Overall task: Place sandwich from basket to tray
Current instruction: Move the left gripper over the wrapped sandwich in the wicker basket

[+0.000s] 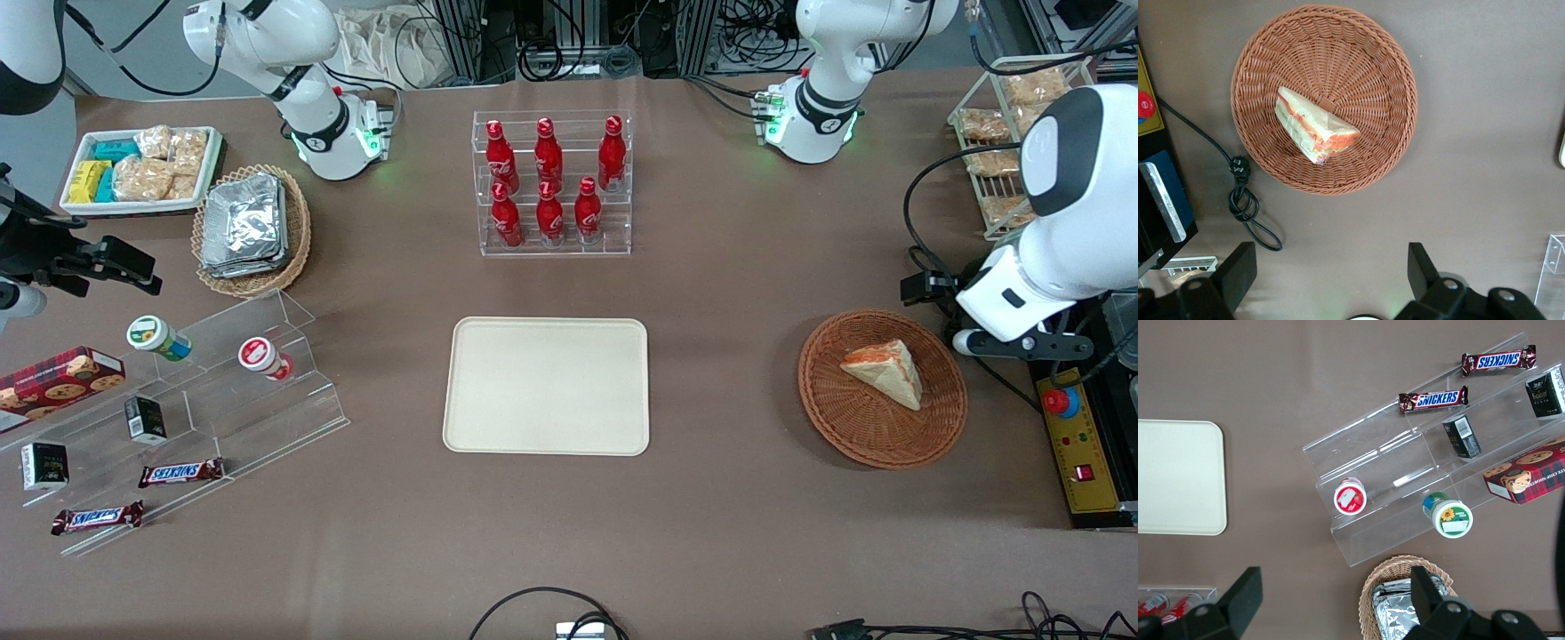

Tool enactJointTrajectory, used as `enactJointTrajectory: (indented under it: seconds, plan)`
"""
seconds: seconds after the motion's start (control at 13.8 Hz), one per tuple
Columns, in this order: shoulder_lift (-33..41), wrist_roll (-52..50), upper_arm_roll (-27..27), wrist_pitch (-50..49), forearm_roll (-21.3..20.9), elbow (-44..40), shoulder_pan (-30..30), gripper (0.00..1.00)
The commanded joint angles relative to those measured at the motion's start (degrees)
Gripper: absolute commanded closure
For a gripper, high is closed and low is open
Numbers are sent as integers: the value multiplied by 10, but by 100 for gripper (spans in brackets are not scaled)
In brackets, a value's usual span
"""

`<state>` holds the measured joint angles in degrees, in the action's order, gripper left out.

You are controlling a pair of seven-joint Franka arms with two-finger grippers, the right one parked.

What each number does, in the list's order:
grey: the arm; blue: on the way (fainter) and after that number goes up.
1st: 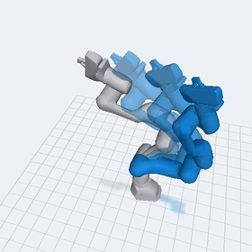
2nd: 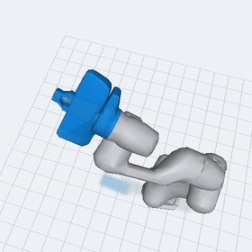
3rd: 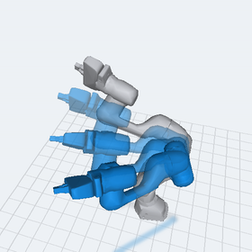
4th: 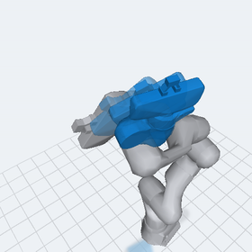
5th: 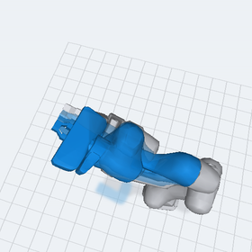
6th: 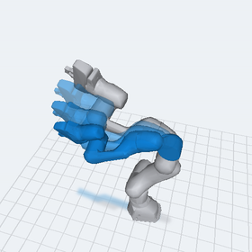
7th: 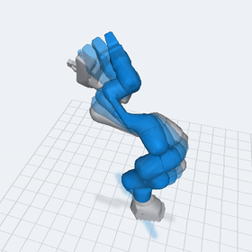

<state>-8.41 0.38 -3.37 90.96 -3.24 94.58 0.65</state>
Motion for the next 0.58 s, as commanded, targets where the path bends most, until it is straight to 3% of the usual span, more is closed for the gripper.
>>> enactJointTrajectory:
  seconds: [0.0,0.29,0.51]
  plan:
    - [-20,-5,1,-17,-3,-33,-3,0]
    - [-41,-27,2,-21,0,-60,-5,0]
    - [-49,-182,2,-16,0,-47,-6,0]
